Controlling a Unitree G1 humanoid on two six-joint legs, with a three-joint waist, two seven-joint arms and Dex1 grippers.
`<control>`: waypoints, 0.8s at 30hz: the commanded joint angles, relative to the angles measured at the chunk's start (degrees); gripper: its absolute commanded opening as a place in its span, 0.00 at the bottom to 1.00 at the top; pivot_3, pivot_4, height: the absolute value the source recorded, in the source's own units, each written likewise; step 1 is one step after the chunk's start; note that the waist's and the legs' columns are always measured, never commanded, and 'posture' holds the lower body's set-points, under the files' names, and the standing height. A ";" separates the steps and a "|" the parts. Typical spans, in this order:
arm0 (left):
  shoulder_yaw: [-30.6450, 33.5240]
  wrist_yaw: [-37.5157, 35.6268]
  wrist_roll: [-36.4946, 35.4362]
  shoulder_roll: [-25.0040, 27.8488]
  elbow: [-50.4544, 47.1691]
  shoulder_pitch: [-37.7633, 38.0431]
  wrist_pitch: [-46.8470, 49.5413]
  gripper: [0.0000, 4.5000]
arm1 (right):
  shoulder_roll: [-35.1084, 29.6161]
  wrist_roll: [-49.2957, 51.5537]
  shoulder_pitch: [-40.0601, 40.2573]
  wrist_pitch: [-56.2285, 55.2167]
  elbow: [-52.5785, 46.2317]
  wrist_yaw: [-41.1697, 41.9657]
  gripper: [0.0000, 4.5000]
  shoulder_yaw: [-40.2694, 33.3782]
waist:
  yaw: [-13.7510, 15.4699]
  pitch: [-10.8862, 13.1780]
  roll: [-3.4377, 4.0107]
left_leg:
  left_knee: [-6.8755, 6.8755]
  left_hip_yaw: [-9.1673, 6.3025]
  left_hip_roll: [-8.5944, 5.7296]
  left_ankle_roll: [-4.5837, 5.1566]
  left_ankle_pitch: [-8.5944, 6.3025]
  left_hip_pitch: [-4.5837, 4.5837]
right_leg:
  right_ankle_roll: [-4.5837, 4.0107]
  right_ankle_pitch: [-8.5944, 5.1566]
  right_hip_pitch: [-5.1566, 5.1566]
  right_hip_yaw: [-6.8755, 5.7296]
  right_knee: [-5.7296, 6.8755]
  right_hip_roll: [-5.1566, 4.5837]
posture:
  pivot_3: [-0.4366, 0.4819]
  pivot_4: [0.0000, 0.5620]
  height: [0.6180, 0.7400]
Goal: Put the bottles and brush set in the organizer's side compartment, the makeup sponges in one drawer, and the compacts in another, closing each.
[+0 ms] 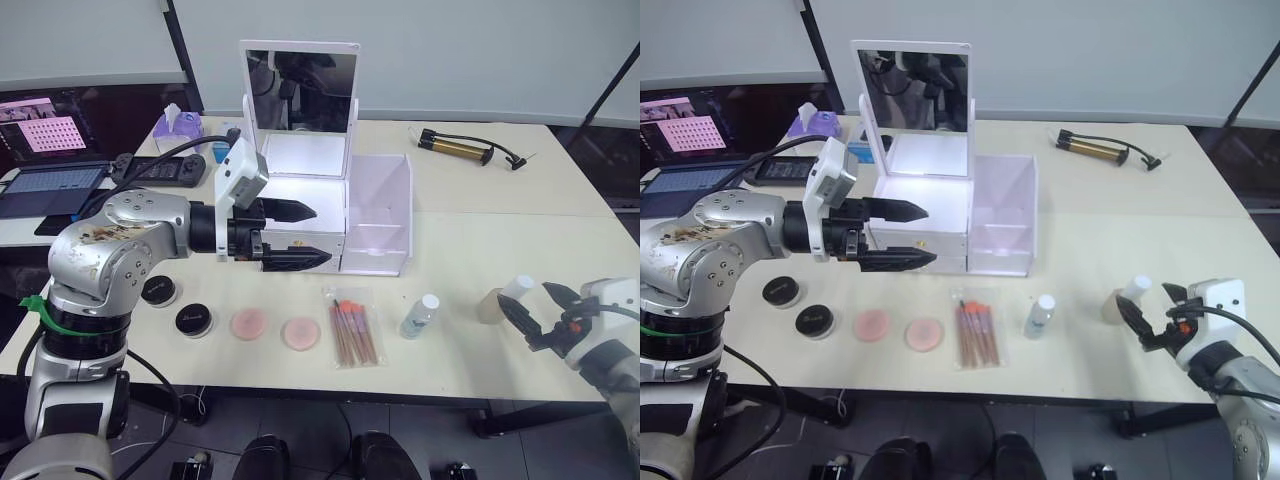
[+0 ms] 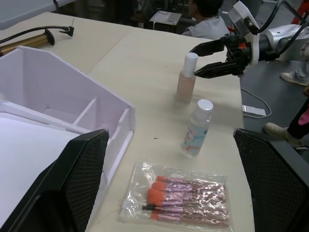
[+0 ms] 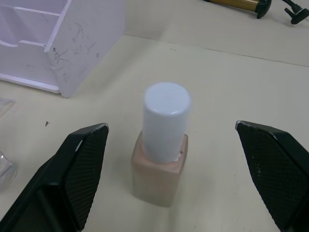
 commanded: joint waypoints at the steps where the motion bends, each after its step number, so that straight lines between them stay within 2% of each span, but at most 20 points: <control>1: 2.01 0.81 -0.71 0.98 -1.02 -0.06 -0.89 0.99 | -0.90 -0.53 -1.61 -2.45 2.55 1.10 1.00 0.08 | 0.01 0.00 0.00 | -0.01 0.00 0.01 0.00 0.00 0.02 | 0.00 0.00 0.00 0.00 0.01 0.01 | 0.48 0.27 0.93; 2: 2.13 0.91 -0.76 1.02 -1.07 0.26 -1.03 0.99 | -0.94 -0.78 -2.26 -3.04 3.68 1.29 1.00 0.37 | -0.01 0.00 0.00 | -0.01 0.00 0.02 0.00 0.00 0.01 | 0.00 0.00 0.00 -0.01 0.00 0.01 | 0.48 0.27 0.93; 5: 2.23 1.01 -0.41 1.53 -1.15 2.01 -1.80 1.00 | -0.87 -0.56 -4.06 -3.95 5.84 2.00 0.87 0.73 | 0.01 0.00 0.00 | 0.00 0.04 0.00 0.00 0.00 0.03 | 0.00 0.00 0.01 0.01 0.01 -0.01 | 0.48 0.27 0.93; 12: 2.83 1.60 -0.34 2.48 -1.18 4.84 -3.54 1.00 | -0.85 -0.03 -5.35 -4.51 6.97 4.00 0.34 1.78 | 0.08 0.00 0.00 | 0.00 0.05 0.00 0.00 0.00 0.02 | 0.00 0.01 0.01 0.00 0.00 -0.02 | 0.48 0.27 0.93; 14: 2.90 1.62 -0.17 2.77 -1.10 5.57 -4.13 1.00 | -0.86 -0.19 -5.82 -4.78 7.27 4.10 0.23 2.05 | 0.06 0.00 0.00 | 0.00 0.05 0.00 0.00 0.00 0.03 | 0.00 0.01 0.01 0.00 0.01 -0.02 | 0.48 0.27 0.93; 20: 2.98 1.79 -0.10 3.12 -0.90 6.54 -5.15 1.00 | -1.33 0.81 -7.47 -4.58 6.69 4.23 0.23 1.31 | 0.01 0.00 0.01 | 0.00 0.06 0.01 0.00 0.00 0.03 | 0.00 0.01 0.00 0.00 0.01 -0.01 | 0.48 0.27 0.93; 24: 3.33 2.01 -0.26 3.07 -0.72 7.14 -5.73 1.00 | -4.38 3.42 -10.99 -1.69 4.46 5.23 0.23 0.47 | -0.02 0.00 0.01 | 0.00 0.08 0.01 0.00 0.00 0.03 | 0.00 0.01 -0.01 0.02 0.02 -0.01 | 0.48 0.27 0.93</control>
